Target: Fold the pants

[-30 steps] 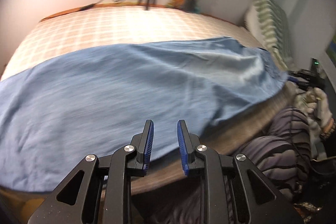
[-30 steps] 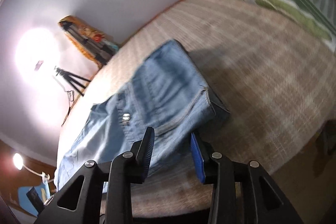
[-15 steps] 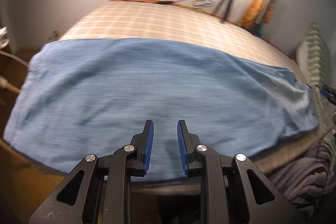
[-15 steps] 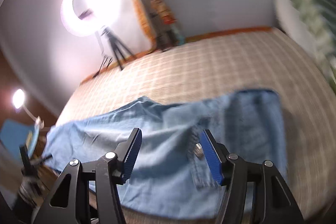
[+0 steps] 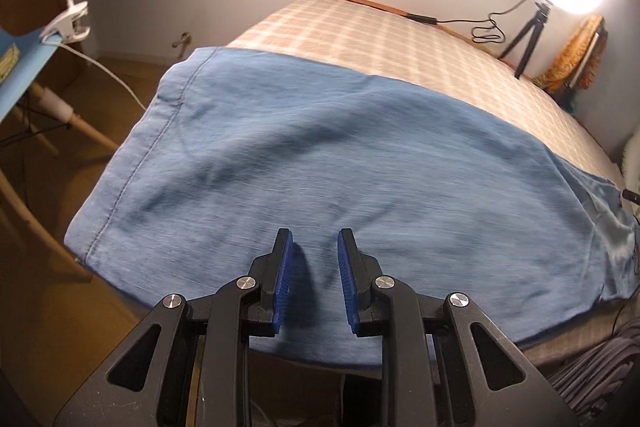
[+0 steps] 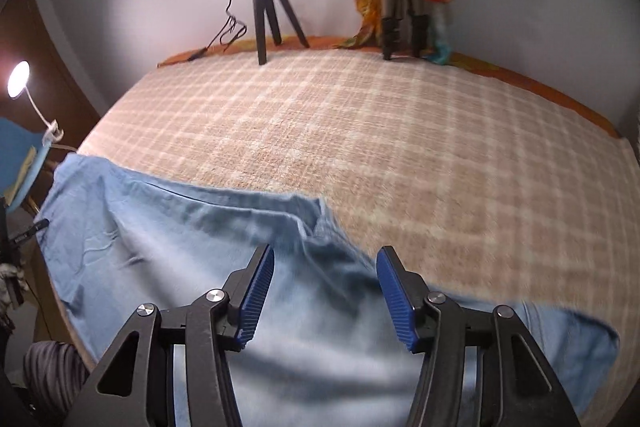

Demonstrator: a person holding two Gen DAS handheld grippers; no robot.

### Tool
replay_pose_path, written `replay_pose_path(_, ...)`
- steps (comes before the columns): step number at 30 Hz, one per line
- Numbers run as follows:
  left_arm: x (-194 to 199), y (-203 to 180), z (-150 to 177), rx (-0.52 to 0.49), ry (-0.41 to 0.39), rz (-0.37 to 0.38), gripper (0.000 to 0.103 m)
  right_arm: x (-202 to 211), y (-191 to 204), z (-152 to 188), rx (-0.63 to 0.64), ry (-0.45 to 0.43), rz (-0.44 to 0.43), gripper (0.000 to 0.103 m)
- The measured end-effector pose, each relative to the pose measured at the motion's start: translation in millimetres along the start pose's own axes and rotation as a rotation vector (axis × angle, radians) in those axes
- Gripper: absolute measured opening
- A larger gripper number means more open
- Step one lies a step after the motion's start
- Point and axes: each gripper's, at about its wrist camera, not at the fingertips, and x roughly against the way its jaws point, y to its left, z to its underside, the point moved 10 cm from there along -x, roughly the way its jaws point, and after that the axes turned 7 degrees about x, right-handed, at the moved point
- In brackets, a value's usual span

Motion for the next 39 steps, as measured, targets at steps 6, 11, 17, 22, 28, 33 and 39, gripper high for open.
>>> replay_pose_path(6, -3, 4, -1, 0.012, -0.005, -0.002, 0.021, -17, 1, -7, 0.044, 0.041, 0.011, 0.052)
replay_pose_path(11, -5, 3, -2, 0.019, -0.003, 0.001, 0.024, -26, 10, -8, 0.11, 0.067, 0.013, 0.044)
replay_pose_path(17, -6, 2, -1, 0.016, -0.007, -0.004, 0.026, -37, 13, -2, 0.215, 0.106, 0.097, 0.023)
replay_pose_path(22, -7, 2, -2, 0.014, -0.009, 0.0, 0.026, -37, 16, -4, 0.338, 0.129, 0.183, 0.013)
replay_pose_path(28, -7, 2, -1, 0.017, -0.014, 0.003, 0.026, -34, 8, -22, 0.372, 0.132, 0.219, 0.006)
replay_pose_path(33, -7, 2, -1, 0.012, -0.017, 0.001, 0.026, -49, -3, -31, 0.344, 0.144, 0.229, 0.004)
replay_pose_path(39, -8, 2, -3, -0.009, -0.031, -0.008, 0.026, -70, -11, -27, 0.321, 0.142, 0.249, 0.004)
